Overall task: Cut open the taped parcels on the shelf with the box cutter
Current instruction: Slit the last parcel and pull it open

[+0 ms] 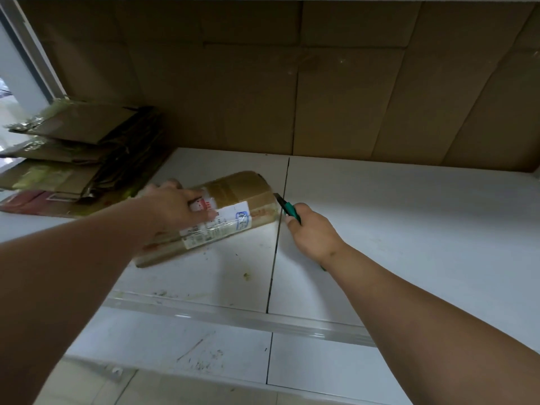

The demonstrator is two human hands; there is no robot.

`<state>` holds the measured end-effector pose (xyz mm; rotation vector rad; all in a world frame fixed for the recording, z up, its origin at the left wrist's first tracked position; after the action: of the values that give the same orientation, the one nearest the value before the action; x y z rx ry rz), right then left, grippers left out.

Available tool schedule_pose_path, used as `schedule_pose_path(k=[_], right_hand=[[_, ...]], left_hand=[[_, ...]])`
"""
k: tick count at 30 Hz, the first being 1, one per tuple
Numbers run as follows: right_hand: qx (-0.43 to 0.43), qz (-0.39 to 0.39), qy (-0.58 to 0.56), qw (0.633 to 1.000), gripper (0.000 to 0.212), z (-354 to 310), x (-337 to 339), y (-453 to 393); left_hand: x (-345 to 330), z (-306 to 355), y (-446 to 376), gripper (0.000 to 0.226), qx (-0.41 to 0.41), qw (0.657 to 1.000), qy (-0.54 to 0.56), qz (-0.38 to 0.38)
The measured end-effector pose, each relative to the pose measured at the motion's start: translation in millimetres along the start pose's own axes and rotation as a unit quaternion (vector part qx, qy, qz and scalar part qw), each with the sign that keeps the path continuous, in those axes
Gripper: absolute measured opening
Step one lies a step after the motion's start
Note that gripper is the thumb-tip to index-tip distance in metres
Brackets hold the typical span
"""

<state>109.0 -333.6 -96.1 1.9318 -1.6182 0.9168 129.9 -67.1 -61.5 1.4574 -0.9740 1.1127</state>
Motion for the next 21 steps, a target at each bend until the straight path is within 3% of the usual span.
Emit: schedule_pose_path(k=[4, 7, 12, 16, 21], right_hand=[[-0.04, 0.015, -0.015, 0.999, 0.022, 7.7, 1.6, -6.3], [-0.11, 0.027, -0.079, 0.99, 0.022, 24.1, 5.6, -8.1], [-0.205, 0.018, -0.257, 0.944, 0.022, 39.8, -1.4, -0.3], [-0.209, -0.017, -0.301, 0.93, 0.022, 31.9, -10.5, -4.4], [-0.222, -0.019, -0.324, 0.92, 0.023, 26.0, -17.1, -15.5]], left_hand=[[6.6, 30.7, 1.5, 0.082, 0.025, 0.997, -0.06, 0.038], [6.8, 37.6, -0.1, 0.087, -0.005, 0.997, -0.069, 0.015], [-1.9, 14.4, -8.0, 0.09, -0.025, 0.998, -0.03, -0.055], [-22.8, 7.0, -10.0, 0.097, -0.019, 0.99, 0.089, -0.107], [-23.5, 6.5, -11.1, 0.096, -0.016, 0.99, 0.108, -0.094]])
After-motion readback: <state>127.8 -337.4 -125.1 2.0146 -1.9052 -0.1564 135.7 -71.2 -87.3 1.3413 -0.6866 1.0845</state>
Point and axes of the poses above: each hand's wrist, its own y-axis away from the middle knuckle, its own x-axis out of the back of the hand, z = x × y, the point moved 9 cm from there along -y, towards the middle knuckle, and after that the axes turned 6 degrees about x, right-handed, at the moved point
